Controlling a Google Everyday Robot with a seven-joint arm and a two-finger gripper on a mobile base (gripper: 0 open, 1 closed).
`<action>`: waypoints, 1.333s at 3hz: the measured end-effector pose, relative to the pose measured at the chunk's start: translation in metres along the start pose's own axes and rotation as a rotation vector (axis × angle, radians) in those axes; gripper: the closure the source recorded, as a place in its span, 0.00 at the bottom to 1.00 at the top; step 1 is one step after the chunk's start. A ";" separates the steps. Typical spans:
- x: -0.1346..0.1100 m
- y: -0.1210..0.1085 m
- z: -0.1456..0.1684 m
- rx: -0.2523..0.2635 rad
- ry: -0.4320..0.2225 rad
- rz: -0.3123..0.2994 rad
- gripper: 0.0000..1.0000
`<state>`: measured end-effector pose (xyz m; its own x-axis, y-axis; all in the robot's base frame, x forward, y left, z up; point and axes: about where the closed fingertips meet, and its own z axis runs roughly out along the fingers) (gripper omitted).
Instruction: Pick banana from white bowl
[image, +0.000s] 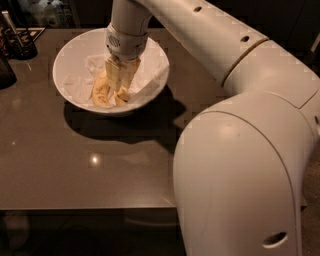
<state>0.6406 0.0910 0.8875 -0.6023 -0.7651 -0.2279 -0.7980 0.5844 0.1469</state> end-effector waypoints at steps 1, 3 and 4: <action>-0.003 -0.001 0.007 -0.009 0.014 0.009 0.58; 0.000 -0.010 0.014 -0.030 0.020 0.055 0.38; 0.001 -0.011 0.014 -0.035 0.020 0.062 0.37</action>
Offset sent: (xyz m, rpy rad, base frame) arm -0.0012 -0.0142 -0.0143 -0.0406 0.1020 -0.0378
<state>0.6492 0.0872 0.8721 -0.6509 -0.7329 -0.1979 -0.7589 0.6217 0.1939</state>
